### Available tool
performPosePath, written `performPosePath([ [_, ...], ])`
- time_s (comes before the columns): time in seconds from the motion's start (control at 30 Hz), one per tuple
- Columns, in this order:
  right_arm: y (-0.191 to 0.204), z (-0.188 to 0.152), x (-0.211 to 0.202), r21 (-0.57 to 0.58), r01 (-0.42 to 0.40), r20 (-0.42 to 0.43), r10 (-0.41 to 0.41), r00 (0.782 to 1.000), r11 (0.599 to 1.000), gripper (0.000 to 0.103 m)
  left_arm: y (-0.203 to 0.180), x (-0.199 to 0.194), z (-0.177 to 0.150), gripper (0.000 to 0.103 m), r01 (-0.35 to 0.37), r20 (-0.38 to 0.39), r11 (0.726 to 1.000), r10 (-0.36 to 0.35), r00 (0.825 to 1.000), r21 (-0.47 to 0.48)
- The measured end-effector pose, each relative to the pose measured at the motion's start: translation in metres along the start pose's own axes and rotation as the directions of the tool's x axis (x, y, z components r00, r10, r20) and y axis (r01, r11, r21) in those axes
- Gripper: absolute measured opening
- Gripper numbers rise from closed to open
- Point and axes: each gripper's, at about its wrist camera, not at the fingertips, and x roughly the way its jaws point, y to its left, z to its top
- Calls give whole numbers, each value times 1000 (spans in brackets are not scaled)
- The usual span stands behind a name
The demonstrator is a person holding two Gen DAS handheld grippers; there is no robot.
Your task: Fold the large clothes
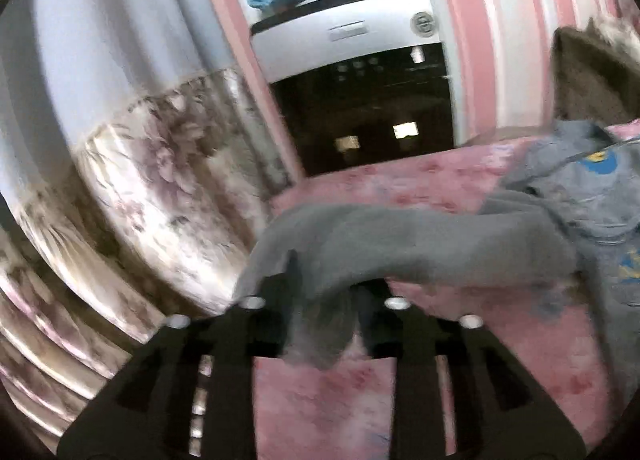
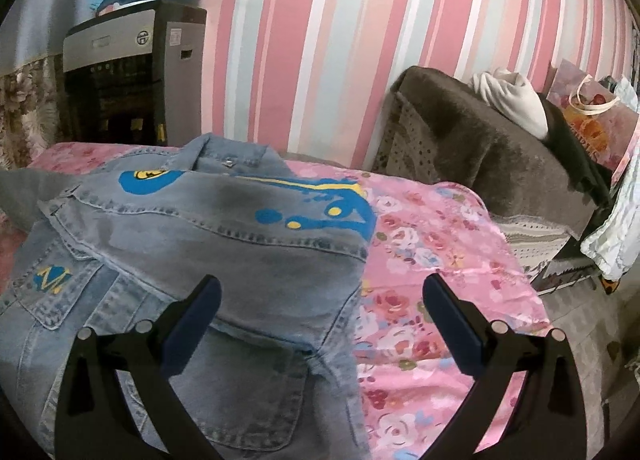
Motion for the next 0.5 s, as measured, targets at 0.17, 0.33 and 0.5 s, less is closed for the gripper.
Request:
performPosePath([
  [0.17,-4,-1,6,-3,-5,-14,5,1000,1000,101,27,49,-21,60,8,-160,997,-20,987,-77],
  [0.33,-14,5,21,7,-6,-35,6,999,1000,101,53,53,-52,92,7,-212,974,-57,976,-226],
  [0.5,-37,15,53,131,-110,-104,125,987,985,101,81,52,-68,95,63,-228,892,-181,957,-448],
])
